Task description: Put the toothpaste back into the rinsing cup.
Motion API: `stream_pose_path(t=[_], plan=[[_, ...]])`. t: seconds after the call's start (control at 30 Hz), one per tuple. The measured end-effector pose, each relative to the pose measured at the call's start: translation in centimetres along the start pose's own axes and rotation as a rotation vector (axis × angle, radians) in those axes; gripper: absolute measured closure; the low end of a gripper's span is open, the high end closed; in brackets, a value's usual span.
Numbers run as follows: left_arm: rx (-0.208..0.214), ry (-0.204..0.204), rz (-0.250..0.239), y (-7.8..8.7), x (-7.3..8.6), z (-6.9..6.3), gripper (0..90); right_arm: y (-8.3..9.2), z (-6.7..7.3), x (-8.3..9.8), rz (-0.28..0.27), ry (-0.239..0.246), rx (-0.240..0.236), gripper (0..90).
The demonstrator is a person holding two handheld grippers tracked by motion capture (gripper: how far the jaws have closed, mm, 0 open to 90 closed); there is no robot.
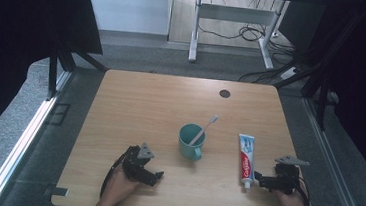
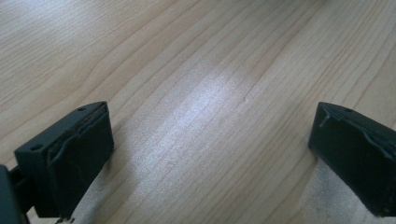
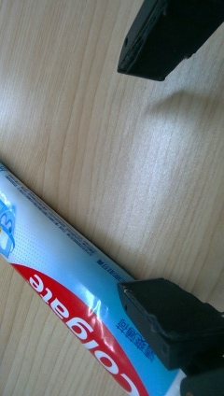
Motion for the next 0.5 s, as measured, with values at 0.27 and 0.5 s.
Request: stream_pose_path(t=[0.27,0.5], plan=[[-0.004,0.004,-0.002,0.0,0.0,0.0,0.6,0.9,0.0,-0.7,-0.013,0.018,-0.029,0.0],[-0.009,0.012,-0.006,0.1,0.0,0.1,1.9,1.3,0.3,-1.7,0.006,0.028,-0.045,0.0]])
Point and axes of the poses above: each handheld gripper's, and its own axes: y roughly backward along the jaws, x roughly out of its underside, z roughly to its left, the point moved 5 cm from there along -y, roughly forward along the jaws, and after that the axes turned 4 degrees about -x, right-handed, at the moved point
